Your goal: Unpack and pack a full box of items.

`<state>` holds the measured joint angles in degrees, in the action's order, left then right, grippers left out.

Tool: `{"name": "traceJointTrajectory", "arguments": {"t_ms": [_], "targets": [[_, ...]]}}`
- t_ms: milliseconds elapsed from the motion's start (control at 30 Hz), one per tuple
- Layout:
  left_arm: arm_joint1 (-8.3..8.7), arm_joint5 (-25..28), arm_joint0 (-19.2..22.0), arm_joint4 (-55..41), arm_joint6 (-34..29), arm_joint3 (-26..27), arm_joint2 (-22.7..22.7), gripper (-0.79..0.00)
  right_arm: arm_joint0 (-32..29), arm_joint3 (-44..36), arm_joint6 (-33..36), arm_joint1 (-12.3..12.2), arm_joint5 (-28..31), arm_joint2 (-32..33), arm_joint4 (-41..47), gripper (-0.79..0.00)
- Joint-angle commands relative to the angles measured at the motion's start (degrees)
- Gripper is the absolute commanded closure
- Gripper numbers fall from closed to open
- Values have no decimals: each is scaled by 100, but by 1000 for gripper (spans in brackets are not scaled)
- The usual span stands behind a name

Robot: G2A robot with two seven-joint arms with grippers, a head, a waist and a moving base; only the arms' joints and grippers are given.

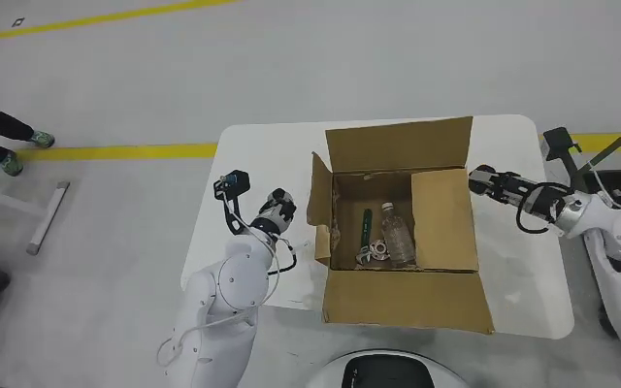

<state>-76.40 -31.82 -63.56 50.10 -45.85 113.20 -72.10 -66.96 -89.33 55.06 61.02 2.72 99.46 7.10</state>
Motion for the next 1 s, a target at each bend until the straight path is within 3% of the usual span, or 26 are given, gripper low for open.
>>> {"name": "traceJointTrajectory", "arguments": {"t_ms": [0,233,333,633,800,967], "targets": [[-13,60,3,-131,13,-98,58,0,162,333,-121,-10,-150,103,243,0],[-82,468,287,-542,2,-324,478,0,830,1107,-731,-1,-521,-254,110,0],[-118,629,483,-620,-29,-441,720,0,1072,1238,-663,27,-678,-579,139,0],[-215,808,898,-818,-160,-934,1208,0,1092,1245,-629,28,-691,-606,152,0],[-246,908,996,-933,-258,-1179,1351,0,860,1201,-1224,37,-362,-444,383,0],[-266,988,1063,-970,-375,-1320,1468,0,1145,1551,-1782,100,-83,-581,744,0]]}}
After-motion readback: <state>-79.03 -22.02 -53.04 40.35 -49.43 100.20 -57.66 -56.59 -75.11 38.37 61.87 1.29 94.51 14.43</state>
